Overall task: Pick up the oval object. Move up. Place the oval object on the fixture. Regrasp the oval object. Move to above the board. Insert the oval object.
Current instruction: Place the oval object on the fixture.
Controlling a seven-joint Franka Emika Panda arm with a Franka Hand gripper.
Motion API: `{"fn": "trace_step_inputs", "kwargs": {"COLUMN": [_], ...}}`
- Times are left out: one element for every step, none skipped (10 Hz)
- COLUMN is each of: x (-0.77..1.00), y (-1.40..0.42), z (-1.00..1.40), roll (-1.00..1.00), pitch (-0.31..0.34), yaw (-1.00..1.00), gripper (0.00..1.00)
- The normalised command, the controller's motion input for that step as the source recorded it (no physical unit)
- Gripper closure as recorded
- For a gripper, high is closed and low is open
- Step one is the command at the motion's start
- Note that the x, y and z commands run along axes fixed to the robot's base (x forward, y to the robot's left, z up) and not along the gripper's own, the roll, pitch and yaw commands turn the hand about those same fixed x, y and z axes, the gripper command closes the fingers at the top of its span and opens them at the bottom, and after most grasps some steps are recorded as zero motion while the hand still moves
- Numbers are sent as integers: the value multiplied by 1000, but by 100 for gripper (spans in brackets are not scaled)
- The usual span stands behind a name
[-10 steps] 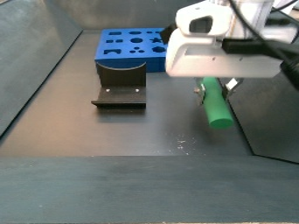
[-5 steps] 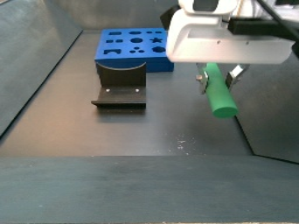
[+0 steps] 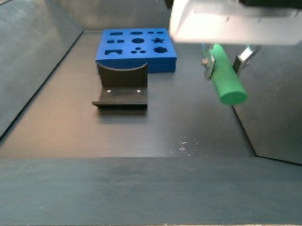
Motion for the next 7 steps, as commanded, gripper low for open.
{"fn": "trace_step_inputs", "kwargs": {"x": [-36,-34,-24,-16,-11,-5,-4], "y": [3,3,4,4,5,4,2], "z": [972,893,731,566,444,318,184], "roll": [101,102,112,121,117,95,82], "pitch": [73,75,81,88,93,93,93], "yaw": [-4,6,18,25,27,24,20], "gripper": [100,100,100,100,100,100,100]}}
